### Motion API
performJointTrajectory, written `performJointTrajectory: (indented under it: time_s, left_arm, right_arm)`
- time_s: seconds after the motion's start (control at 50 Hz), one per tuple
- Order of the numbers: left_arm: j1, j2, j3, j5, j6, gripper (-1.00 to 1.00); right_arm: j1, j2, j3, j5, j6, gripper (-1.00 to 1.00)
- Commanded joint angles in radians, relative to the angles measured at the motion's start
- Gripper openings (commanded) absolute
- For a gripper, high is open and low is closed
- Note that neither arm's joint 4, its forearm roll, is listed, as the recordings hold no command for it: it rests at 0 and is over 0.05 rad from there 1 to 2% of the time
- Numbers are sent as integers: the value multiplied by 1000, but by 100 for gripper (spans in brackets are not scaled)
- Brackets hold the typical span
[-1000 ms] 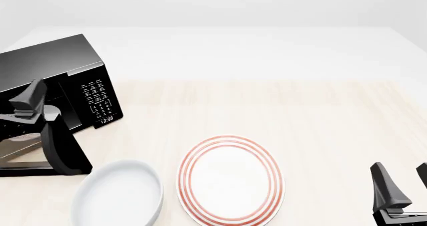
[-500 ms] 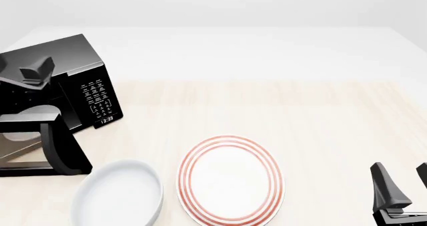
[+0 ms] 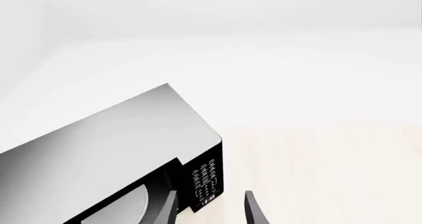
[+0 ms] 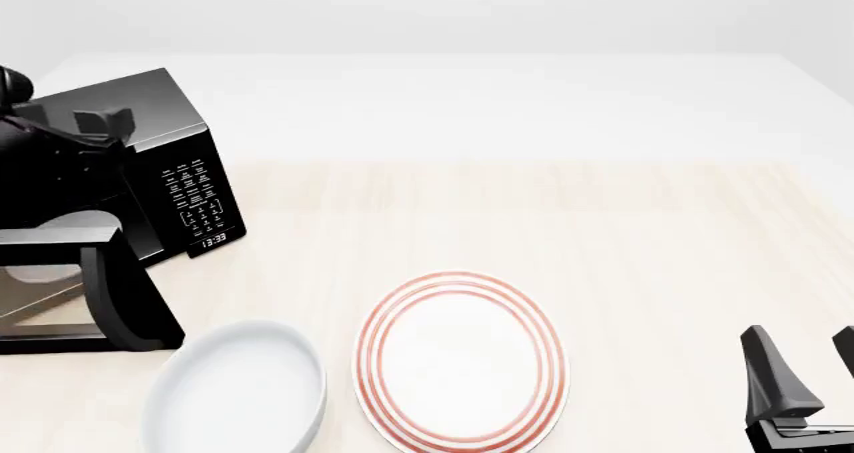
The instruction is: Open the microwave.
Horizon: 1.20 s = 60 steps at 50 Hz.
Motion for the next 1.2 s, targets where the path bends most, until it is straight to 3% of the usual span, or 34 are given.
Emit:
performJointTrajectory:
  time_s: [0.02,0.74,0.94,1.2]
  left_arm:
    - [-14,60,-51,62,-12,100]
    - [-24,235,-160,213,15,100]
    - [0,267,-144,203,-18,100]
    - [56,297,-155,196,-10,100]
  right_arm:
    - [0,0,0,0,0,100]
    - [0,0,0,0,0,100]
    - [0,0,0,0,0,100]
    - [0,0,0,0,0,100]
